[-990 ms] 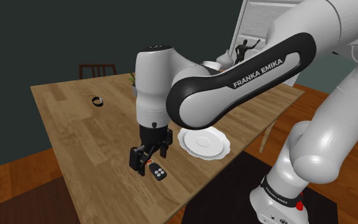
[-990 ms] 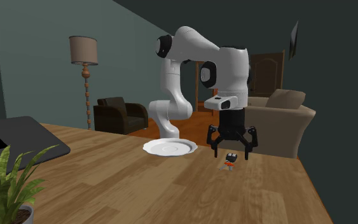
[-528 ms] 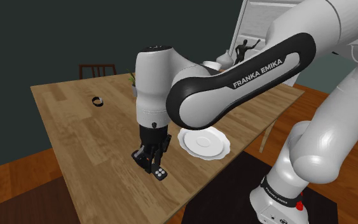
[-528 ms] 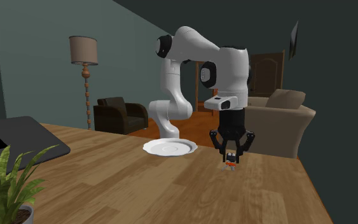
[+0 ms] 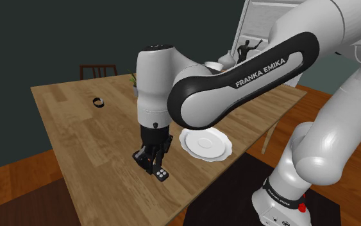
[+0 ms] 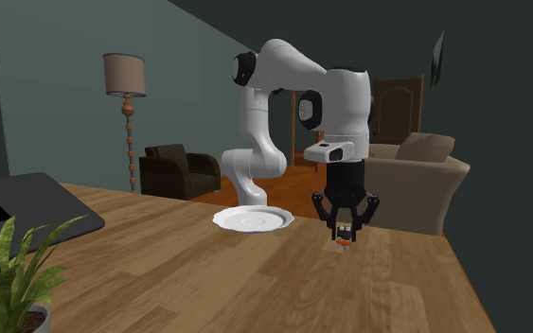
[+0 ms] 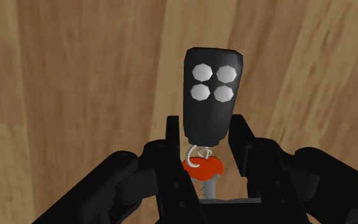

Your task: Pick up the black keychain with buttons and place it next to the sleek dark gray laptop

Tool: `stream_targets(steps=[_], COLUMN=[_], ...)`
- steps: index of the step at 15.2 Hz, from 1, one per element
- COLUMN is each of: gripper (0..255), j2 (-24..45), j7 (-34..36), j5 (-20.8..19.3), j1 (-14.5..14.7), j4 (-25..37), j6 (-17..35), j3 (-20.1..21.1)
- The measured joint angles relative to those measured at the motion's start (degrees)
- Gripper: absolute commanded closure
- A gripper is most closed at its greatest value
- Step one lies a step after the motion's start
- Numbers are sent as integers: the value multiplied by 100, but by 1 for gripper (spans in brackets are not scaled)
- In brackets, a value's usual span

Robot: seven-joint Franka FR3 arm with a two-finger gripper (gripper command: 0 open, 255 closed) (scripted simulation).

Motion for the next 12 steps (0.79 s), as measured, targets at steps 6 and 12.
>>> stream_targets(steps=[6, 12], gripper=[255, 255], j2=[-218, -381], j7=[-57, -105], j5=[97, 148], j1=[6, -4], j4=[241, 564], j6=[-430, -900], j3=[-50, -115])
